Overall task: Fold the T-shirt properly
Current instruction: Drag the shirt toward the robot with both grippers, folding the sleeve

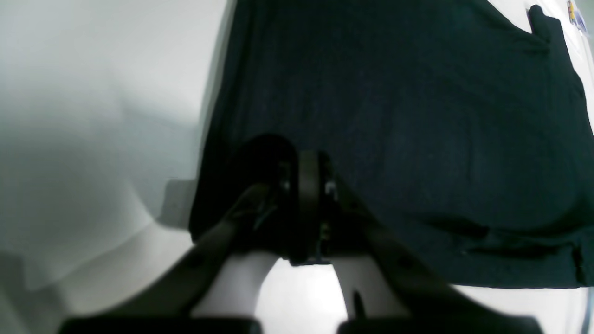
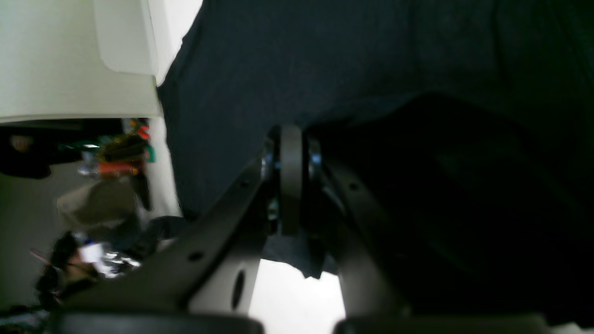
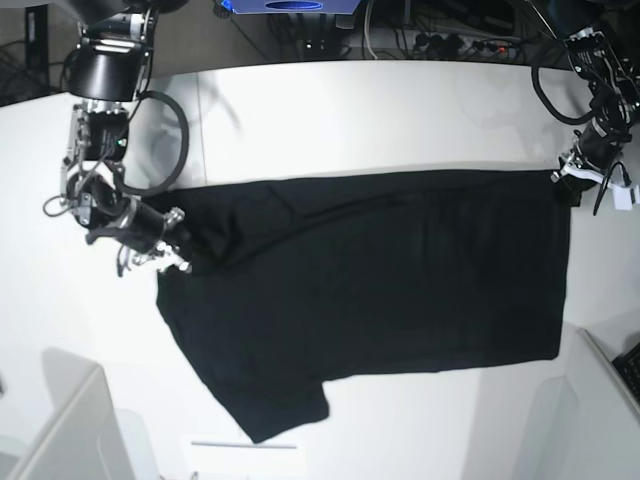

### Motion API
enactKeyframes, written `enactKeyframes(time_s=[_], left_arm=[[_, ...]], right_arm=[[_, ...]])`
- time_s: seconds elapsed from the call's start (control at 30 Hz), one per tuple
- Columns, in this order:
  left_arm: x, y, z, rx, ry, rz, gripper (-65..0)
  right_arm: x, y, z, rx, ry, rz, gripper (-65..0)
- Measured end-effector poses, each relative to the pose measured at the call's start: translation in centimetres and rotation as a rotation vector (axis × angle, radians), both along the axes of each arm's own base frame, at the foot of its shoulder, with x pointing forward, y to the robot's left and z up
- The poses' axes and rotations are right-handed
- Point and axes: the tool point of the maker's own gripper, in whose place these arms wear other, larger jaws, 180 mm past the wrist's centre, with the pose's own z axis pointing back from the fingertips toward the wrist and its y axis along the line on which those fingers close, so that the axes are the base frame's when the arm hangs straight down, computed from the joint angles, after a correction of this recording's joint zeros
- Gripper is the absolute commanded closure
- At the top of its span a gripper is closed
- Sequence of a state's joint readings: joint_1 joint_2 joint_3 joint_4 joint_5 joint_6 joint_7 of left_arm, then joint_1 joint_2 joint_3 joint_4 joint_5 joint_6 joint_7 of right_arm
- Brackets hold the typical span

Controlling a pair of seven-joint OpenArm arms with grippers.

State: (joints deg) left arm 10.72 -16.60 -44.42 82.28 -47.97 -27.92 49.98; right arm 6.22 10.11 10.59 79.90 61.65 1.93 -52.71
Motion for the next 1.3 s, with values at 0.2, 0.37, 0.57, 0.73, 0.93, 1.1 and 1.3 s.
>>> enactKeyframes(time_s=[0.2, 0.37, 0.57, 0.73, 0.93, 1.1, 1.3], left_arm=[[0.6, 1.4, 2.9, 0.053, -0.073, 0.026, 0.0], [0.4, 1.5, 2.8, 0.052, -0.069, 0.034, 0.0], [1.7, 1.7, 3.2, 0.033, -0.099, 0.048, 0.0], [2.3, 1.9, 2.9, 0.014, -0.099, 0.057, 0.0], [2.1, 2.4, 2.2, -0.014, -0.074, 0.110, 0.0], [3.1, 2.5, 2.4, -0.035, -0.094, 0.117, 0.0], [3.2, 2.5, 1.7, -0.054, -0.084, 0.127, 0.0]], right_arm=[[0.4, 1.5, 0.0, 0.005, -0.017, 0.016, 0.0], [0.5, 1.4, 0.1, 0.004, -0.020, 0.013, 0.0], [1.7, 1.4, 1.2, 0.009, -0.053, 0.007, 0.0], [1.8, 1.5, 1.3, 0.007, -0.057, 0.009, 0.0], [1.9, 1.4, 0.9, 0.015, -0.039, 0.004, 0.0], [2.4, 1.9, 0.5, 0.032, -0.022, 0.002, 0.0], [2.8, 2.8, 0.6, 0.019, -0.034, 0.030, 0.0]])
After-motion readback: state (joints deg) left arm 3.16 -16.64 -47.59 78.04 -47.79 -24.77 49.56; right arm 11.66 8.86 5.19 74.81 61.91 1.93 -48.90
